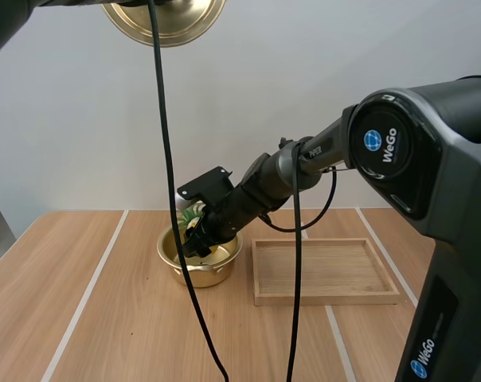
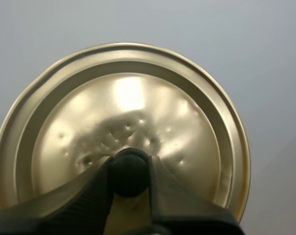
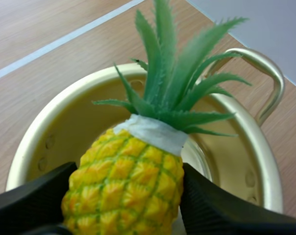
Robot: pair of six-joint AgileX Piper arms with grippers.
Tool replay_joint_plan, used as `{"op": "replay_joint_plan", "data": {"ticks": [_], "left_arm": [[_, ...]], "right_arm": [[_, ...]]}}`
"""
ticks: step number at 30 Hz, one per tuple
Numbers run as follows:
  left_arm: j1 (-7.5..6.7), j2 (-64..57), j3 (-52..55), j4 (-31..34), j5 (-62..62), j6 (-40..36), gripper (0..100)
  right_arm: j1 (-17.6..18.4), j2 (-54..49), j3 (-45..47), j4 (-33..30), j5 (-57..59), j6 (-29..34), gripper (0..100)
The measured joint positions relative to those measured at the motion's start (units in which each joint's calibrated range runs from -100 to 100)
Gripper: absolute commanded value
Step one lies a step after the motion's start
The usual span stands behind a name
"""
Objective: Open the pot, put the pineapple inside, and close it
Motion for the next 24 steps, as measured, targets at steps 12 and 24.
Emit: {"op": "replay_joint_plan", "data": {"ticks": [12,24], "left_arm": [[0.00,0.0,0.0,0.0,0.0,0.0,0],[0.00,0.0,0.0,0.0,0.0,0.0,0]], "right_arm": [[0.0,0.1,2.1,0.5,-4.1,-1.6,0],[0.0,3.9,2.2,2.7,-4.9,-2.0,0]]}}
